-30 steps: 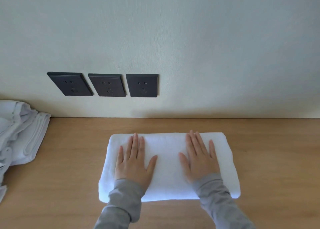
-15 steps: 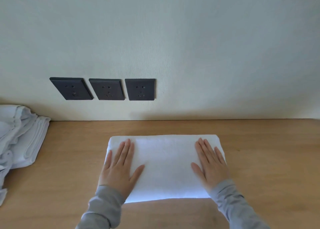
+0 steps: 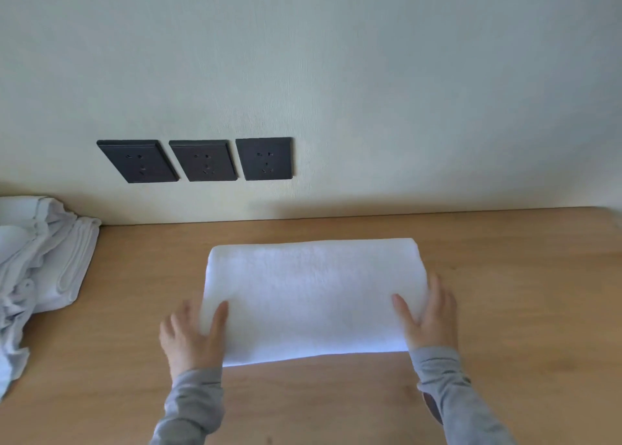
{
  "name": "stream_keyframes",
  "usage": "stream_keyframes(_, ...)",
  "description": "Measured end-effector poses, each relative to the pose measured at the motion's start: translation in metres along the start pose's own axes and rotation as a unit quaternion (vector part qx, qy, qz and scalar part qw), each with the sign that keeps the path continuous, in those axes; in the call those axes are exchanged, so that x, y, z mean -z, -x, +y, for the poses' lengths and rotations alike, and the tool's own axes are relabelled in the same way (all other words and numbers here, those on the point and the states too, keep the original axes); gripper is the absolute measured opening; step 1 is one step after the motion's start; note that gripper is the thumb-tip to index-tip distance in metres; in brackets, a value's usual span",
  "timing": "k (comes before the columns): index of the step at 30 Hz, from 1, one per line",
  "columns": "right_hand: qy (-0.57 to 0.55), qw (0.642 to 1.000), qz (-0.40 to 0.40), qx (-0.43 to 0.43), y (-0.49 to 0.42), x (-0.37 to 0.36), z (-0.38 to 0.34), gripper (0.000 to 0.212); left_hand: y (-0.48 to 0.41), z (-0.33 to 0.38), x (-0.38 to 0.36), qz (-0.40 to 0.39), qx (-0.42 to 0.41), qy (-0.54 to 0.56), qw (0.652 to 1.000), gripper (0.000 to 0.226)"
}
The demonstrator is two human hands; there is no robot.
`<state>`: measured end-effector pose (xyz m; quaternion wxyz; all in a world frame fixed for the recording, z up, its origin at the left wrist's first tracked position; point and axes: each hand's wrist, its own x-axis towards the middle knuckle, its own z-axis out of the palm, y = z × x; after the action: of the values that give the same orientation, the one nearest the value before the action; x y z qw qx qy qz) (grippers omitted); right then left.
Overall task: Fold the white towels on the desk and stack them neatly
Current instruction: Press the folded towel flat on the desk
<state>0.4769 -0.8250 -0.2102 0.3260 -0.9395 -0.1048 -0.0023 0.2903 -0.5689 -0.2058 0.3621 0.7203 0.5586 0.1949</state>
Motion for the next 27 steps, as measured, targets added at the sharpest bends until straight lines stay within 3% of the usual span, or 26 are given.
stream_keyframes(2,-0.139,0.974,0.047,-0.172,0.011,-0.003,0.001,0.076,0.010,-0.006,0.000,-0.007,0.132,0.052,0.990,0.086)
stream_keyframes(4,-0.234,0.929,0.031,-0.286,0.018,-0.008,0.003,0.043,0.015,-0.008,-0.002,-0.016,0.193,0.102,0.976,0.073)
stream_keyframes(6,-0.241,0.919,0.030,-0.310,0.016,-0.011,0.008,0.031,0.014,-0.011,-0.007,-0.025,0.207,0.130,0.969,0.068)
stream_keyframes(10,-0.234,0.925,0.025,-0.299,0.007,-0.013,0.011,0.031,0.011,-0.016,-0.016,-0.037,0.204,0.150,0.967,0.060)
stream_keyframes(14,-0.214,0.931,0.008,-0.297,0.009,-0.005,0.012,0.032,0.013,-0.014,-0.010,-0.045,0.157,0.090,0.982,0.060)
stream_keyframes(17,-0.112,0.970,0.036,-0.211,0.010,0.009,0.006,0.046,0.025,0.002,-0.003,0.034,0.025,-0.024,0.999,0.074)
stream_keyframes(19,-0.004,0.995,0.078,-0.056,0.009,0.014,-0.011,0.046,0.034,0.022,-0.005,0.033,-0.127,-0.119,0.984,0.082)
stream_keyframes(20,0.030,0.996,0.076,0.031,0.008,0.012,-0.024,0.046,0.038,0.035,-0.011,-0.005,-0.206,-0.181,0.962,0.082)
stream_keyframes(23,0.135,0.967,-0.076,0.200,0.002,-0.010,-0.070,0.050,0.046,0.069,-0.045,-0.120,-0.360,-0.280,0.882,0.068)
stream_keyframes(25,0.209,0.934,-0.141,0.253,-0.002,-0.030,-0.079,0.051,0.046,0.079,-0.067,-0.157,-0.383,-0.315,0.854,0.058)
stream_keyframes(27,0.238,0.927,-0.161,0.242,-0.007,-0.037,-0.074,0.051,0.041,0.077,-0.077,-0.177,-0.376,-0.335,0.845,0.058)
